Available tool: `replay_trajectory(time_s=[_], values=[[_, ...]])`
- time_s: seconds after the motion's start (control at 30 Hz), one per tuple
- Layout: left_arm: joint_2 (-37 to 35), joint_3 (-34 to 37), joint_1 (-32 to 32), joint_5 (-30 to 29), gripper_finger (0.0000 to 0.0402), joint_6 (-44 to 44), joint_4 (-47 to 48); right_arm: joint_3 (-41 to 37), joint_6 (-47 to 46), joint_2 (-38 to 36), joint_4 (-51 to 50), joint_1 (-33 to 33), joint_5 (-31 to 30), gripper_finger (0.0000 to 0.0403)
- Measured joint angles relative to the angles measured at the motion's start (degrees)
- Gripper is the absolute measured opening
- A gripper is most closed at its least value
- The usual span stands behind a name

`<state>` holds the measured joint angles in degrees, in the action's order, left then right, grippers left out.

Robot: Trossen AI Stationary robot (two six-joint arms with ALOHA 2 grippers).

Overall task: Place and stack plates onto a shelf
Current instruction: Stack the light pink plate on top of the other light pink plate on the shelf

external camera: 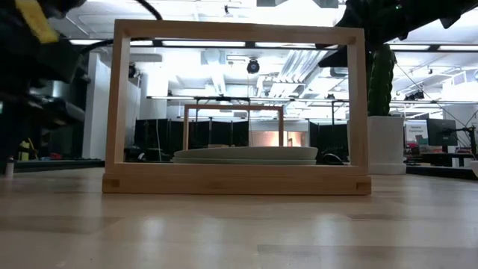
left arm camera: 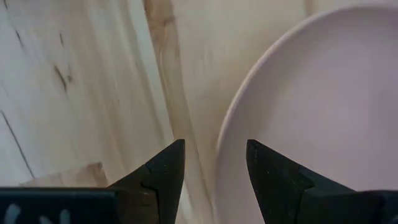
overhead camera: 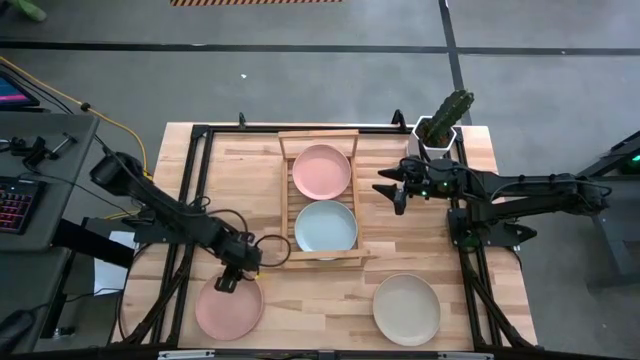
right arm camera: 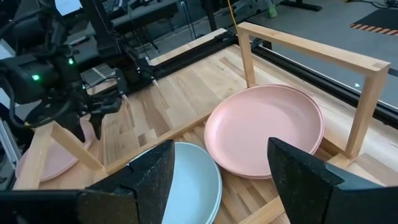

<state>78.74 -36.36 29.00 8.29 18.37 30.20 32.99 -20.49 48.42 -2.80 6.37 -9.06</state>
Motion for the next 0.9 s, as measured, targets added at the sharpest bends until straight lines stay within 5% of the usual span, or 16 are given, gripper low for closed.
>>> replay_trajectory(time_s=[0.43,0.73,0.9], values=[[4.18,-0.07,0.15,0.50,0.0154,0.63,-1.37,0.00,-0.20,0.00,-0.50,0.00,0.00,0.0238],[3.84,-0.07,0.10,6.88,0.0016,4.06,-0.13,0.00,-0.20,0.00,-0.85,0.00,0.00,0.0238],[0.23,-0.02,-0.23,14.22,0.0007,7.34,0.39,0.00,-0.13,0.00,-0.89,0.01,0.00,0.0238]])
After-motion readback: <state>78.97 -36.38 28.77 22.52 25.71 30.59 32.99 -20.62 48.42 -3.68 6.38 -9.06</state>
